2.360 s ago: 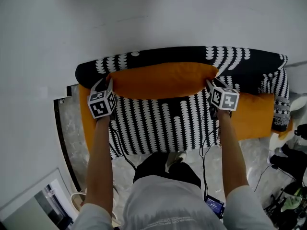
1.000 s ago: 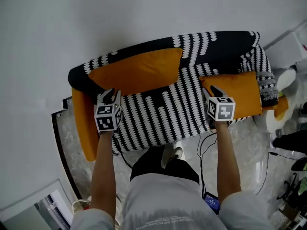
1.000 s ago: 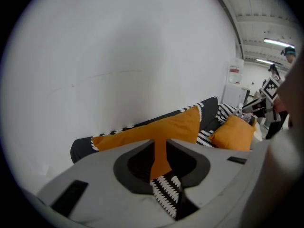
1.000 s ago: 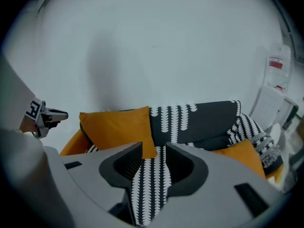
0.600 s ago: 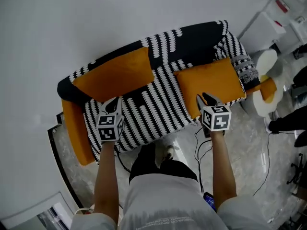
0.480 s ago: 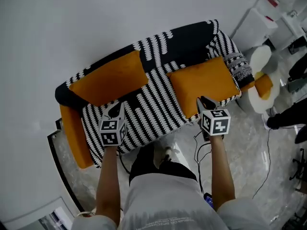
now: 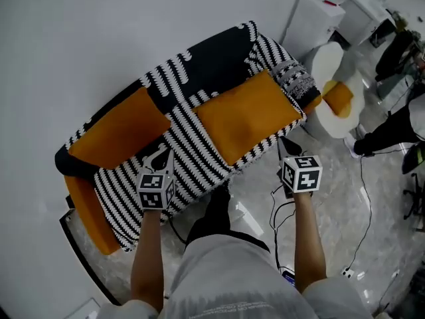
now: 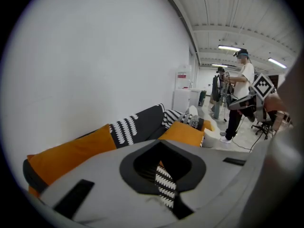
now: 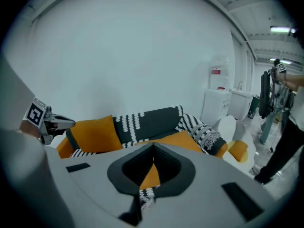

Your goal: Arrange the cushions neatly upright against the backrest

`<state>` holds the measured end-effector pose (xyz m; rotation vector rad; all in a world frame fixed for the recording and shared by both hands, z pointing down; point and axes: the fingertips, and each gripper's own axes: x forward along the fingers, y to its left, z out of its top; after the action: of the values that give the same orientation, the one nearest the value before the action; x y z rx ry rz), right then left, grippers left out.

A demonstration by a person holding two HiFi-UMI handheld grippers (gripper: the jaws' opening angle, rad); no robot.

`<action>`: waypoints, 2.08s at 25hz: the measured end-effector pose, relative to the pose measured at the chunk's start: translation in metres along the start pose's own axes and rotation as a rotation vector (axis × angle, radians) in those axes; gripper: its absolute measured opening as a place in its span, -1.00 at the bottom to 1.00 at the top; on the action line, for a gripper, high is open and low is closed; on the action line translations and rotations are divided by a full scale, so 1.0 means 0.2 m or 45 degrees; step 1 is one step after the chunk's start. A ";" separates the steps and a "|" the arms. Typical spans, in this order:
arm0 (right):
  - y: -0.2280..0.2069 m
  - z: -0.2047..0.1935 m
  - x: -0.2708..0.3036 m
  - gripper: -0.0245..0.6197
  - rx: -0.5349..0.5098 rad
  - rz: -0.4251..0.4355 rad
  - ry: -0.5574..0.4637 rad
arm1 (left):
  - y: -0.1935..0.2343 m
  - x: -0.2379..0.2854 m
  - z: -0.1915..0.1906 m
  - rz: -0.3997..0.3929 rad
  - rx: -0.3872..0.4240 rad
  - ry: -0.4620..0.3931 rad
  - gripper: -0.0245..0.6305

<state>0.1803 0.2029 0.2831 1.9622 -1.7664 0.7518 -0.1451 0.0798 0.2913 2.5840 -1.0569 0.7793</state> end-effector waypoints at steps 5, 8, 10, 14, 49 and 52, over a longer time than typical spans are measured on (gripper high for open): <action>-0.31 -0.10 0.05 -0.91 0.026 -0.032 0.051 | -0.25 0.32 0.03 -0.086 0.018 0.038 -0.89; -0.51 -0.12 0.13 -0.91 0.017 -0.044 0.100 | -0.35 0.50 0.06 -0.107 -0.014 0.053 -0.89; -0.62 -0.11 0.20 -0.91 0.004 -0.040 0.131 | -0.37 0.61 0.07 -0.088 -0.068 0.060 -0.89; -0.82 -0.08 0.31 -0.91 -0.063 -0.019 0.191 | -0.41 0.77 0.05 -0.054 -0.167 0.102 -0.89; -1.53 -0.35 1.38 -0.89 -0.515 0.385 0.645 | -0.75 1.21 -0.84 0.318 -0.824 0.570 -0.57; -1.64 -0.45 1.51 -0.80 -0.609 0.430 0.684 | -0.80 1.31 -0.95 0.347 -0.814 0.642 -0.56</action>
<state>0.5112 0.0645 0.5618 1.0469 -1.7388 0.7769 0.0514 0.1202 0.5916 1.6263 -1.2413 0.9021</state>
